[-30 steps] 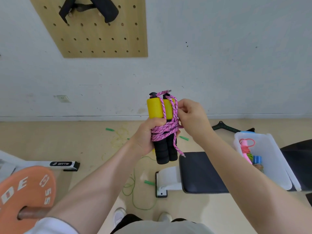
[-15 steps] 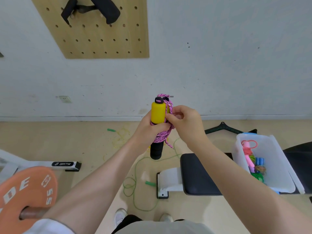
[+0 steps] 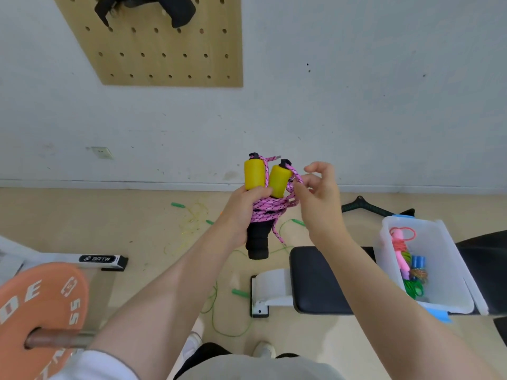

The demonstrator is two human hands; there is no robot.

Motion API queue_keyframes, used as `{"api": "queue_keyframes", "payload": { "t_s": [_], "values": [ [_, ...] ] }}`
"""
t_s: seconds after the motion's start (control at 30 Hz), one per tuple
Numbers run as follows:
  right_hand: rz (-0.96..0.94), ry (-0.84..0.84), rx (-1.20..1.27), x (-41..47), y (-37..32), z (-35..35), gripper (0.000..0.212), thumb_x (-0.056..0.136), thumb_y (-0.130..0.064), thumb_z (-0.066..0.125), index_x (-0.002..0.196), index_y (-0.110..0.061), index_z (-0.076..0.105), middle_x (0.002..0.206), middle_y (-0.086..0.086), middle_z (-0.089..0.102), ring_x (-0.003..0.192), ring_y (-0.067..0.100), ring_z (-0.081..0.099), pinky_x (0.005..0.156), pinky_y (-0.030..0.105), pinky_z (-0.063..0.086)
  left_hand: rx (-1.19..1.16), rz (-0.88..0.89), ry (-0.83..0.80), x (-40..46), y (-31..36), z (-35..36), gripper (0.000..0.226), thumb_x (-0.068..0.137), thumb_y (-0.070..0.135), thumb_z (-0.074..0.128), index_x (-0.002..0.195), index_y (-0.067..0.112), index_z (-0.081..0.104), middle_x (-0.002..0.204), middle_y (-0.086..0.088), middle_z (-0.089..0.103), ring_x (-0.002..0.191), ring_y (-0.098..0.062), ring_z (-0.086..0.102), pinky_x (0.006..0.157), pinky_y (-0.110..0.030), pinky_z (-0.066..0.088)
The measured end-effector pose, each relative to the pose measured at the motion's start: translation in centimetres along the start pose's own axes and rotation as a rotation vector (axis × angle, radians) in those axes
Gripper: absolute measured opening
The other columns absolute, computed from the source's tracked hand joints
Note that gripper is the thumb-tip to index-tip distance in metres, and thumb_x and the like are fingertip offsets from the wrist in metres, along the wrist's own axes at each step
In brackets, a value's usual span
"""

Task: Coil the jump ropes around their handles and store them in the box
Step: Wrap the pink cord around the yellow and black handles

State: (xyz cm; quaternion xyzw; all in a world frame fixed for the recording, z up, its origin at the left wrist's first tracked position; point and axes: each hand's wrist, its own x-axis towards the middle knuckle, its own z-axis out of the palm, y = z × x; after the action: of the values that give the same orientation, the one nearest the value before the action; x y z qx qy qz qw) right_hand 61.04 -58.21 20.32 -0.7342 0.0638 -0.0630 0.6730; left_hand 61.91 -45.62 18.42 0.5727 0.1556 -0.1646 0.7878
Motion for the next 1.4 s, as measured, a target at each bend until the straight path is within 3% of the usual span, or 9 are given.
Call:
{"api": "queue_keyframes", "payload": {
  "t_s": [0.4,0.5,0.7,0.93,1.0,1.1,1.2,1.3,1.4],
  "values": [
    [0.468,-0.249,0.771,-0.8,1.4,0.0,0.027,0.082,-0.011,0.051,0.107,-0.004,0.057,0.089,0.009,0.067,0.085,0.023,0.062,0.076,0.03,0.05,-0.241,-0.209,-0.084,-0.7,-1.5,-0.5,0.019,0.085,0.019,0.055,0.077,0.004,0.063,0.061,-0.009,0.066,0.048,-0.021,0.061,0.051,-0.024,0.052],
    [0.368,-0.103,0.424,-1.3,1.0,1.3,0.007,0.092,-0.01,0.05,0.096,-0.01,0.055,0.072,0.001,0.06,0.07,0.013,0.055,0.072,0.027,0.043,-0.241,-0.17,-0.055,-0.9,-1.7,-1.1,0.018,0.084,0.022,0.058,0.089,0.006,0.064,0.076,-0.01,0.067,0.06,-0.023,0.062,0.061,-0.028,0.051],
    [-0.095,-0.025,-0.298,-2.6,0.3,4.3,0.02,0.087,-0.013,0.061,0.104,-0.011,0.051,0.077,-0.008,0.057,0.067,0.0,0.054,0.061,0.014,0.043,-0.221,-0.046,-0.007,-1.9,-1.0,-3.0,0.013,0.085,0.018,0.063,0.09,0.007,0.067,0.079,-0.008,0.07,0.065,-0.019,0.067,0.059,-0.027,0.053],
    [-0.294,-0.065,-1.097,-3.2,0.3,7.7,0.037,0.092,-0.001,0.037,0.129,-0.008,0.037,0.117,0.008,0.055,0.1,0.027,0.059,0.069,0.029,0.039,-0.013,0.057,0.172,-3.4,-0.6,-5.2,0.016,0.07,0.017,0.073,0.079,0.008,0.064,0.066,-0.003,0.067,0.058,-0.019,0.063,0.066,-0.03,0.051],
    [-0.436,0.016,-1.279,-3.2,1.2,8.2,0.047,0.081,-0.001,0.057,0.124,-0.006,0.039,0.09,0.006,0.065,0.073,0.024,0.067,0.051,0.028,0.042,0.058,0.108,0.29,-3.4,-0.6,-5.5,0.015,0.07,0.018,0.073,0.071,0.011,0.06,0.061,-0.003,0.064,0.052,-0.02,0.061,0.059,-0.028,0.049],
    [-0.547,0.117,-1.449,-3.1,2.2,9.1,0.045,0.057,-0.012,0.075,0.084,-0.009,0.039,0.039,-0.007,0.045,0.026,0.012,0.045,0.035,0.014,0.015,0.133,0.166,0.468,-2.9,-1.4,-6.7,0.016,0.072,0.017,0.07,0.065,0.016,0.055,0.065,-0.005,0.061,0.058,-0.023,0.057,0.058,-0.029,0.045],
    [-0.577,-0.05,-1.425,-3.5,2.6,10.5,0.036,0.056,-0.006,0.079,0.076,-0.007,0.049,0.051,0.001,0.052,0.042,0.018,0.052,0.038,0.019,0.016,0.214,0.188,0.571,-2.3,-2.4,-7.9,0.019,0.073,0.02,0.067,0.062,0.019,0.052,0.063,0.0,0.058,0.061,-0.025,0.056,0.059,-0.028,0.044],
    [-0.175,-0.42,-0.8,-3.4,2.9,12.5,0.011,0.093,-0.011,0.05,0.093,-0.001,0.054,0.087,0.016,0.057,0.081,0.027,0.054,0.06,0.027,0.028,0.283,0.191,0.648,-2.4,-3.2,-9.8,0.019,0.071,0.033,0.066,0.066,0.02,0.053,0.065,-0.001,0.06,0.067,-0.029,0.062,0.061,-0.031,0.052],
    [0.03,-0.554,-0.278,-6.0,2.4,13.7,0.026,0.096,-0.007,0.042,0.073,-0.013,0.053,0.073,0.0,0.048,0.068,0.01,0.043,0.064,0.022,0.032,0.227,0.175,0.751,-2.7,-3.2,-12.3,0.019,0.072,0.03,0.065,0.066,0.019,0.051,0.062,-0.001,0.057,0.063,-0.029,0.06,0.055,-0.029,0.05]
  ]
}}
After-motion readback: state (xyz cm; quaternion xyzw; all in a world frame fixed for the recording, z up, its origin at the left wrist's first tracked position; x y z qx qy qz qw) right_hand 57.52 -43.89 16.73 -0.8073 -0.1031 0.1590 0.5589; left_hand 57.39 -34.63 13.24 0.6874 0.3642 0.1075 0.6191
